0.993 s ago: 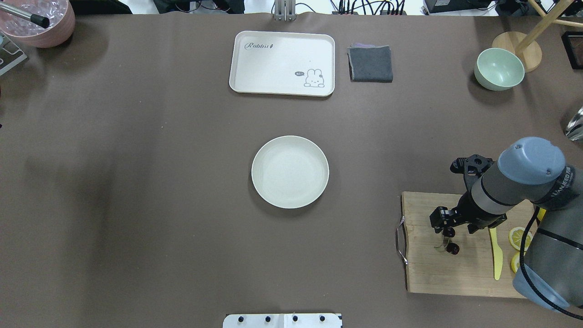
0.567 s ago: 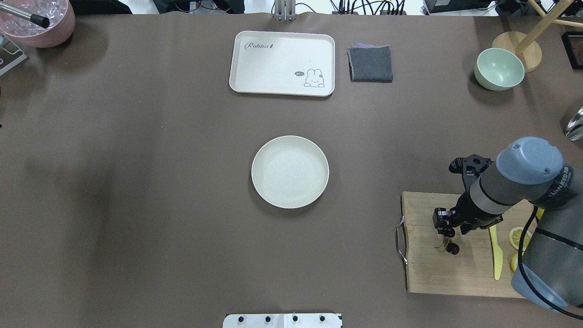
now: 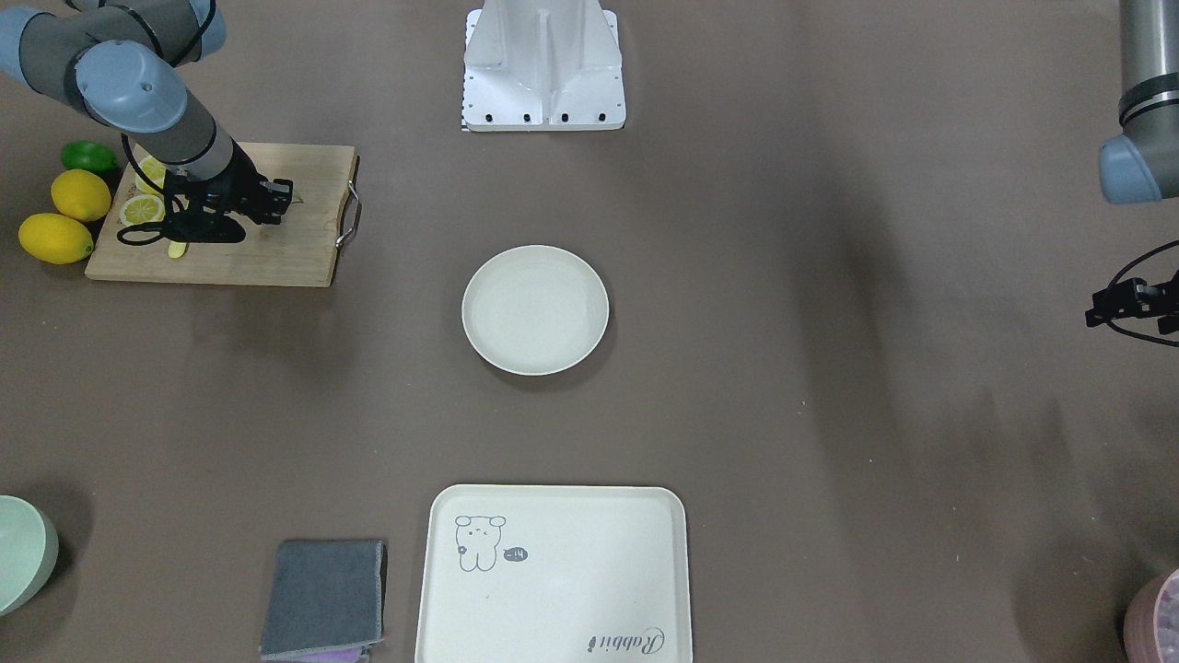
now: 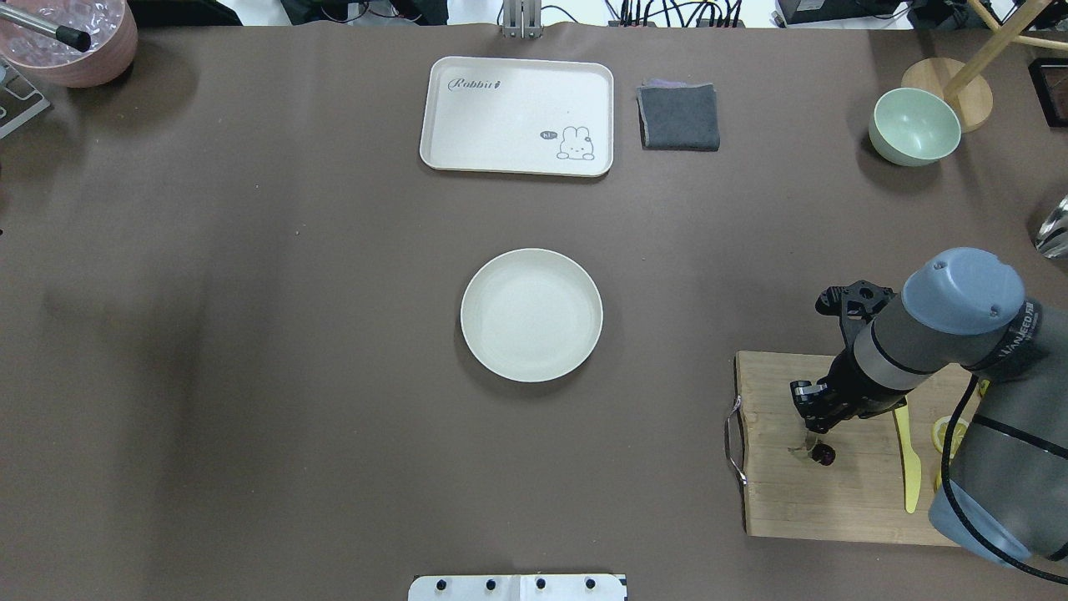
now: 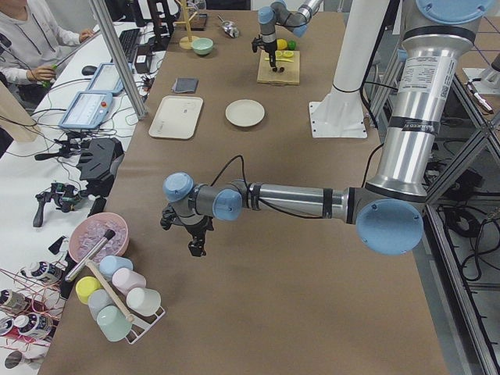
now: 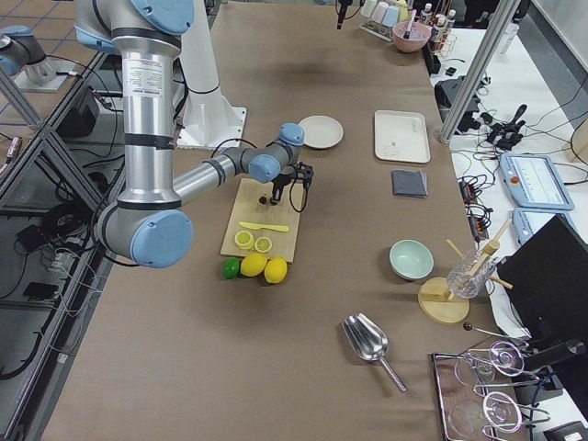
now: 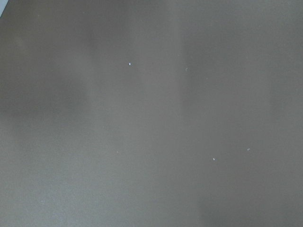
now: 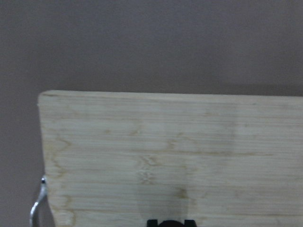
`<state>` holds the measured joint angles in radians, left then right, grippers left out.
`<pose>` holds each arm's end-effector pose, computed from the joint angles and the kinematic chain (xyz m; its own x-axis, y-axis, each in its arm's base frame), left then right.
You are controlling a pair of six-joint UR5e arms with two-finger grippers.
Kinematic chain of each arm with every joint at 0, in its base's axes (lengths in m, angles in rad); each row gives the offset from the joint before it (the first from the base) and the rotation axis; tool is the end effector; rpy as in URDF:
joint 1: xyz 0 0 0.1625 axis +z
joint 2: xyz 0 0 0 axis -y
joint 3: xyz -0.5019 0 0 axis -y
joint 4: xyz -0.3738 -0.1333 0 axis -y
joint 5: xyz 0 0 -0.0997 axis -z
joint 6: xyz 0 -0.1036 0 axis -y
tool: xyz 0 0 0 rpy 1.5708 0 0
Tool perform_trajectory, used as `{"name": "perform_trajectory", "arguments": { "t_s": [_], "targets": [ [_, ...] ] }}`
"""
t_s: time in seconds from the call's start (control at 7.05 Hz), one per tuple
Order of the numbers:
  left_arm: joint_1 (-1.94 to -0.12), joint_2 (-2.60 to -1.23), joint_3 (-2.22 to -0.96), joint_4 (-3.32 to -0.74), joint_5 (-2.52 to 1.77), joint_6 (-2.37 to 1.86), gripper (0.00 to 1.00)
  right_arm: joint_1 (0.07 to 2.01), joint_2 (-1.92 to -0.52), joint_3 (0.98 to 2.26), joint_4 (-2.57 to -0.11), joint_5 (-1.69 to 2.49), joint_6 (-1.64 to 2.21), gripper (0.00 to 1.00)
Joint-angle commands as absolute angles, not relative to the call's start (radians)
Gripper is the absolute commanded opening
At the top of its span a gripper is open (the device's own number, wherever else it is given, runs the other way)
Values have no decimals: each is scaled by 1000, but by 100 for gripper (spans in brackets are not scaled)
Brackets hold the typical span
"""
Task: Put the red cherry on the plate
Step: 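Lift the cherries with the right gripper and carry them over the white bowl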
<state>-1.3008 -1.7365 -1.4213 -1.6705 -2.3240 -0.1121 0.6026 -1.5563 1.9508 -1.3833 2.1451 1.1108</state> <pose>0.0903 -0.5605 0.7150 0.7073 0.1620 -0.6881 -0.1870 0.9816 0.0389 -0.3547 -0.3375 0.5385 0.7187 0.0420 0.6940 0.0996 0.9817 -0.1626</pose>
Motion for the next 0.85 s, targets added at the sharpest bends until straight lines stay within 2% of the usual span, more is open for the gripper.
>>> {"name": "perform_trajectory", "arguments": {
  "t_s": [0.0,0.14,0.43,0.57,0.71],
  "targets": [
    [-1301,-1736,-1417,-1671,-2324,-112,98,638,-1462,1947,-1451,2175,1169,0],
    [-1301,-1736,-1410,-1672,-2324,-112,98,687,-1400,1944,-1519,2234,1167,0],
    [-1301,-1736,-1411,-1672,-2324,-112,98,735,-1181,1930,-1743,2259,1175,0],
    [-1301,-1738,-1413,-1672,-2324,-113,98,738,-1089,1889,-1787,2263,1199,0],
    [-1301,-1736,-1413,-1672,-2324,-114,98,738,-981,1788,-1773,2263,1272,0]
  ]
}}
